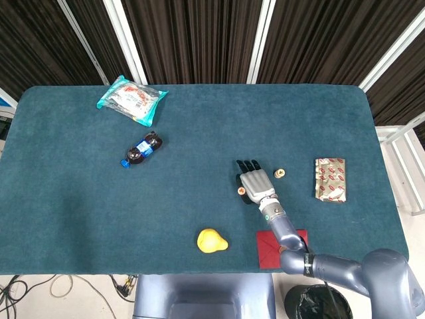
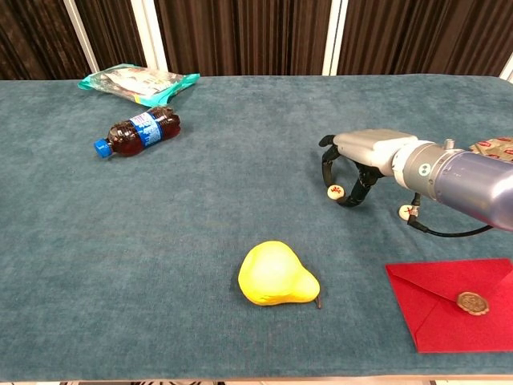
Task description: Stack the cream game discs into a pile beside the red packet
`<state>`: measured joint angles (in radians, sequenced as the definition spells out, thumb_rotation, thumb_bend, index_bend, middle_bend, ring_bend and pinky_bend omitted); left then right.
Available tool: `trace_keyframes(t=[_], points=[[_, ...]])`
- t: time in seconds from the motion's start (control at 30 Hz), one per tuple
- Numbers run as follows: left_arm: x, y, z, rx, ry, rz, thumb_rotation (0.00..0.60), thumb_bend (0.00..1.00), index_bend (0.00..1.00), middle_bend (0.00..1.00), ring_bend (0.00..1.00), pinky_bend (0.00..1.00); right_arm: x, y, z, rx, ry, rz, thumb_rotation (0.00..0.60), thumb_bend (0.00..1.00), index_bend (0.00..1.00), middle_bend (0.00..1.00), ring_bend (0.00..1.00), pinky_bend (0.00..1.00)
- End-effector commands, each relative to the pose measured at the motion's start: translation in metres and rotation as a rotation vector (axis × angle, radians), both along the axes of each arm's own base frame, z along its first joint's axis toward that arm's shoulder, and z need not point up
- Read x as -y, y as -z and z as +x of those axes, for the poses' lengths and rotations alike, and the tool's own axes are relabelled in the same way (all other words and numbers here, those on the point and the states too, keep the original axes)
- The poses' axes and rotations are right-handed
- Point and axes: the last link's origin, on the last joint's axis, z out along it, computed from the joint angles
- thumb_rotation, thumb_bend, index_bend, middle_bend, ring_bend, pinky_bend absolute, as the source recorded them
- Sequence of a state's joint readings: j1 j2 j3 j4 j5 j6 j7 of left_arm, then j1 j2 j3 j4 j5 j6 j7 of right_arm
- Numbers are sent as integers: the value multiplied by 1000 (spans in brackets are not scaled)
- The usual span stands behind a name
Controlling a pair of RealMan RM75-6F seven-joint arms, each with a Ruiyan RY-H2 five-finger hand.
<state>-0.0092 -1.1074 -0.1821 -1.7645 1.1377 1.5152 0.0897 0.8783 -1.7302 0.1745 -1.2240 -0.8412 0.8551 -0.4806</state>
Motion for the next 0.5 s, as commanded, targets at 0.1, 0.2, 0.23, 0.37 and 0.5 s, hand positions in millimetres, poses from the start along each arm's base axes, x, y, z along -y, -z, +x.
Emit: trace_keyframes(t=[0.1, 0.2, 0.23, 0.37, 0.5], points=[[0, 0, 0, -1, 0, 0, 600, 631, 51, 0, 0, 0, 0, 0, -1, -5, 2, -1, 600, 382, 486, 0, 0, 0], [0, 0, 0, -1, 0, 0, 600, 631, 51, 0, 0, 0, 1, 0, -2, -9, 5, -4, 600, 383, 490, 0, 0, 0], [0, 0, 0, -1, 0, 0, 600, 631, 51, 0, 0, 0, 1, -1, -2, -10, 6, -5, 600, 382, 494, 0, 0, 0], [0, 0, 0, -1, 0, -1, 600, 631, 51, 0, 0, 0, 2, -2, -2, -10, 7, -6, 600, 382, 518, 0, 0, 0], [0, 0, 0, -1, 0, 0, 600, 631, 51, 0, 0, 0, 1, -3, -3, -12, 11, -3, 600, 391, 534, 0, 0, 0]])
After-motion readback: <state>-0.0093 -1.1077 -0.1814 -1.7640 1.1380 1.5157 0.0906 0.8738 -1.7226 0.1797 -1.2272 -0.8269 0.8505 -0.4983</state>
